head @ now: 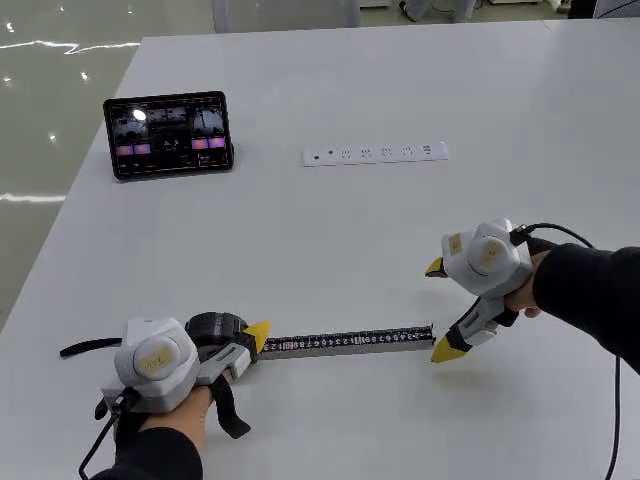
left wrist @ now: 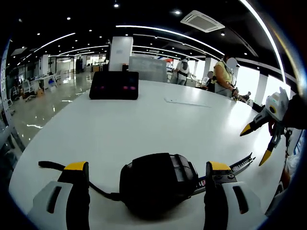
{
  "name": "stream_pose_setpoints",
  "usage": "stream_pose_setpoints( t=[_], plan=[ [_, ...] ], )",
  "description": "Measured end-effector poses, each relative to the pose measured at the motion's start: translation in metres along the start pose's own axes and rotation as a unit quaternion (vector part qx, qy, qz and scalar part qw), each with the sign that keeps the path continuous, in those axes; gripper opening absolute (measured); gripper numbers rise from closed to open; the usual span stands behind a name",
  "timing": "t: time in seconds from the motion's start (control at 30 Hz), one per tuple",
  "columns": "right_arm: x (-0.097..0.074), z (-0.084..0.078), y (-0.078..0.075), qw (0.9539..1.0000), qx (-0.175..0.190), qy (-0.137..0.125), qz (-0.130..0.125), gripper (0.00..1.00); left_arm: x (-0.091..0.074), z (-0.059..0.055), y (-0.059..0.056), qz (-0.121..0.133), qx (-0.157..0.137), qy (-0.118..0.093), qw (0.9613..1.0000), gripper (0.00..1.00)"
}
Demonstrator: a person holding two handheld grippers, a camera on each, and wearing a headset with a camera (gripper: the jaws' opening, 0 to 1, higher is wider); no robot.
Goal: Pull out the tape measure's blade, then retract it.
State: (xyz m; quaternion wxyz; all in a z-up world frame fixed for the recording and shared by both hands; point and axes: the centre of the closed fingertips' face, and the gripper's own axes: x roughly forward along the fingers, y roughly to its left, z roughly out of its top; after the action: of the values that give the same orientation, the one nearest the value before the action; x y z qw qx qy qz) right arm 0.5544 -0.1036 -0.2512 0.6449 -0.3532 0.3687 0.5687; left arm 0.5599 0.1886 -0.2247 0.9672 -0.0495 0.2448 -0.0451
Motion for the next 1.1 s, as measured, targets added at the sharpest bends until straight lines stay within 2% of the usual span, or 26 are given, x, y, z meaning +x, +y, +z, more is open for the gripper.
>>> stream_pose_setpoints(
  t=[0.27,0.33,0.47,0.6,0.7,0.77,0.83,1.1],
  plan=[
    [0.007,-0.001,0.011,0.9996,-0.02,0.005,0.018,0.59,0.0,0.001,-0.004,0.0,0.002,0.0,1.0,0.99],
    [0.008,-0.001,0.011,0.9996,-0.017,0.007,0.021,0.52,0.0,0.001,-0.004,-0.001,0.002,0.001,1.0,0.99],
    [0.011,-0.002,0.011,0.9998,-0.007,0.008,0.019,0.48,0.0,0.001,-0.002,0.0,0.003,0.001,1.0,0.99],
    [0.015,-0.005,0.019,0.9994,-0.01,0.015,0.029,0.42,0.002,0.001,-0.002,0.002,0.001,0.0,1.0,0.99],
    [0.017,-0.009,0.022,0.9989,-0.02,0.024,0.036,0.31,0.002,0.004,-0.005,0.002,0.008,-0.003,1.0,0.99],
    [0.015,-0.008,0.019,0.9992,-0.018,0.021,0.03,0.27,0.003,0.004,-0.008,-0.005,0.006,-0.002,1.0,0.99],
    [0.015,-0.008,0.019,0.9991,-0.018,0.023,0.03,0.19,0.003,0.005,-0.009,-0.004,0.014,-0.003,0.9999,0.99],
    [0.014,-0.01,0.024,0.9986,-0.032,0.028,0.031,0.12,0.006,0.007,-0.005,0.003,0.011,-0.006,0.9999,0.98]
  ],
)
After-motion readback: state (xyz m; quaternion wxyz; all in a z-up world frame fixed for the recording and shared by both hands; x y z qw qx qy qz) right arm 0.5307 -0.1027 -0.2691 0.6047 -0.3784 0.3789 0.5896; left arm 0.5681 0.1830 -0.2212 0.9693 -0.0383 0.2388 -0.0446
